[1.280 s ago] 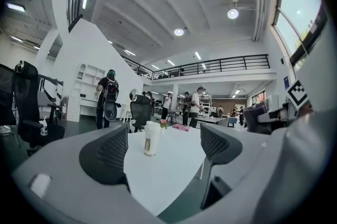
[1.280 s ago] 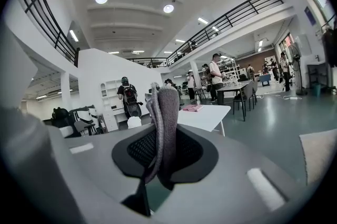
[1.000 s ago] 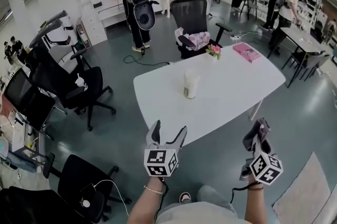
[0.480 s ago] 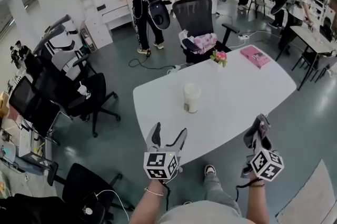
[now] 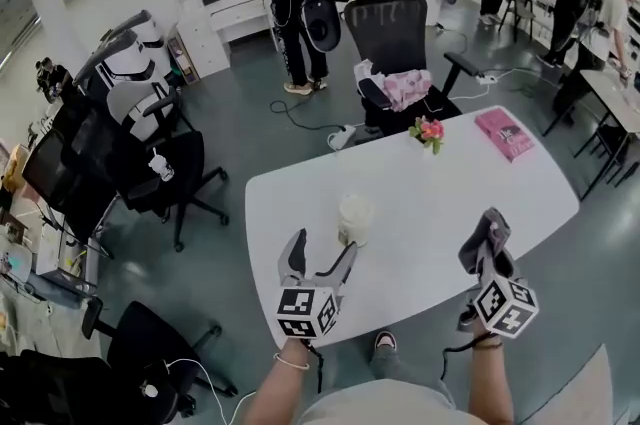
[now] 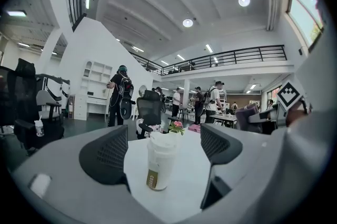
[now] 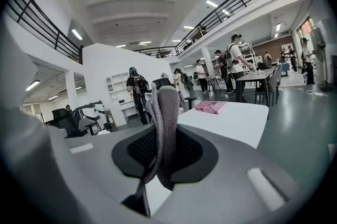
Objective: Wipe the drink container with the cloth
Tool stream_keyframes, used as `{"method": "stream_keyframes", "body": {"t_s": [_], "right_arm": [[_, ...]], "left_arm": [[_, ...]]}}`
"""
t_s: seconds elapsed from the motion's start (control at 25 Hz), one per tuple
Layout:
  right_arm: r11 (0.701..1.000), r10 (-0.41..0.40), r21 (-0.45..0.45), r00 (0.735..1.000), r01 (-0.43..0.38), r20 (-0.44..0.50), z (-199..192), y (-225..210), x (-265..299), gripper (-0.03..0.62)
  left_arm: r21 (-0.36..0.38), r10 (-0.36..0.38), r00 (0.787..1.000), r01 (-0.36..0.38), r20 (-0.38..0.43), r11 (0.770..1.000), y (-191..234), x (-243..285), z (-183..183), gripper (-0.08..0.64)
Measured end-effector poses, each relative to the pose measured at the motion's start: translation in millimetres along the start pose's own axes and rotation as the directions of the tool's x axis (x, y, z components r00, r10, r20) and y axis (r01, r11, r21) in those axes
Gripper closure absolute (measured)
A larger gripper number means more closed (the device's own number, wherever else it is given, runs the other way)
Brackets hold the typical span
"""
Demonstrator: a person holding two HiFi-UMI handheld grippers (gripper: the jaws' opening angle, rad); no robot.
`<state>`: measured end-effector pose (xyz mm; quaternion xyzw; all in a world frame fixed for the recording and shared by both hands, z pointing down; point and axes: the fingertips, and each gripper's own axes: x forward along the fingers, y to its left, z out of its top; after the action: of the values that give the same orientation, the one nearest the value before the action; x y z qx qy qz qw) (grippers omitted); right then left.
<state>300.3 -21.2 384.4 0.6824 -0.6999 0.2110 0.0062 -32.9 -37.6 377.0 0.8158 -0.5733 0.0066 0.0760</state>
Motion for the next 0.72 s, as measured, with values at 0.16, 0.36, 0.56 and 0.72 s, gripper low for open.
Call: {"method": "stream_keyframes", "body": {"t_s": [0.16,0.36,0.56,0.72], "right_arm": [[0.998,0.058,-0.007,0.998,-0.059,-0.027,10.9,-2.9,49.4,0.520],[0.993,0.118,-0.011,0.991,-0.119,-0.060,16.8,1.3,98.9,0.520],[0.991,0.135,-0.006,0.986,-0.136,-0.102,7.7,5.0,128.1,0.520],[0.991,0.135,-0.002,0.984,-0.136,-0.113,4.6,14.5,140.3,0.520]], "left_arm": [[-0.001,0.050,0.999,-0.050,-0.018,0.999,4.9,25.5,-1.8,0.135],[0.020,0.066,0.998,-0.066,-0.024,0.998,5.3,45.6,2.3,0.135],[0.021,0.038,0.998,-0.037,-0.051,0.999,4.1,61.1,-9.4,0.133],[0.033,-0.002,0.997,0.005,-0.080,0.999,10.6,74.9,-18.7,0.127]]}}
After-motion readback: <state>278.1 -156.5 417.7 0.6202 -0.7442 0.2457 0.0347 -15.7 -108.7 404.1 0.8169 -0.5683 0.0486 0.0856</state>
